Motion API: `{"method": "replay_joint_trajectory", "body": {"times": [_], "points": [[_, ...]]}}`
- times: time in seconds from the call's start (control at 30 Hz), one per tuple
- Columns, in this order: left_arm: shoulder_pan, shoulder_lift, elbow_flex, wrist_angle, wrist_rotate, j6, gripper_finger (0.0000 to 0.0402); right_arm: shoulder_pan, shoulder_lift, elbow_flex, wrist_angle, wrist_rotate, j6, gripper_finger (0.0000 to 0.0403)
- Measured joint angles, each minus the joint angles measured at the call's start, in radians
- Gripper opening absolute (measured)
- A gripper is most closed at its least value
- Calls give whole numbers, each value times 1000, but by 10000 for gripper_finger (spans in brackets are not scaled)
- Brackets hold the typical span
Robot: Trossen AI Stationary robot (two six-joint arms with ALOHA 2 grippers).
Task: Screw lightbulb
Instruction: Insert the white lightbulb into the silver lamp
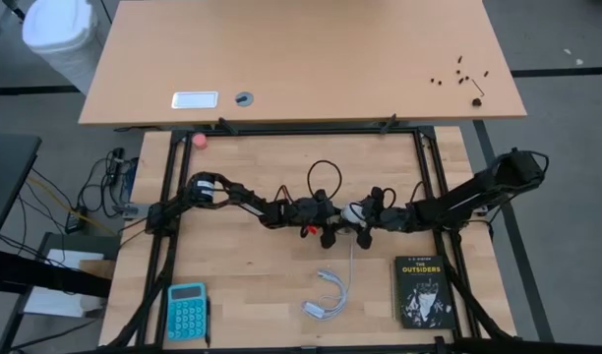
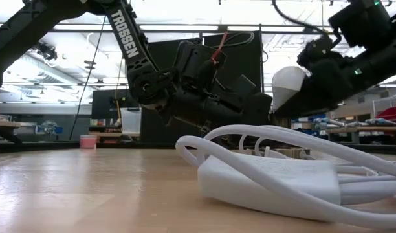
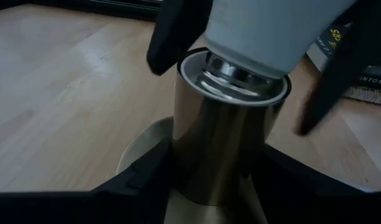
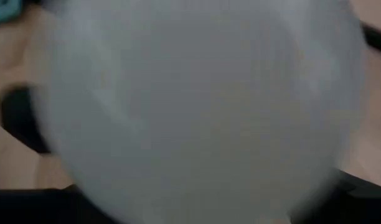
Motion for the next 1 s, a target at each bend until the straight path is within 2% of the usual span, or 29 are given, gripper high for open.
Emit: {"method": "replay_joint_trajectory", "body": {"times": [0.13,0.33,0.53,0.73,1.0], "points": [[0,0,0,4,4,21,204,-9,-34,20,-65,-32,26,316],[0,0,0,1,8,22,204,-44,-56,121,-258,-125,25,310],[0,0,0,0,8,22,204,-53,-59,227,-473,-134,6,309],[0,0,0,0,10,22,204,-63,-60,293,-584,-146,-1,309],[0,0,0,-1,23,22,204,-93,-60,304,-603,-183,0,308]]}}
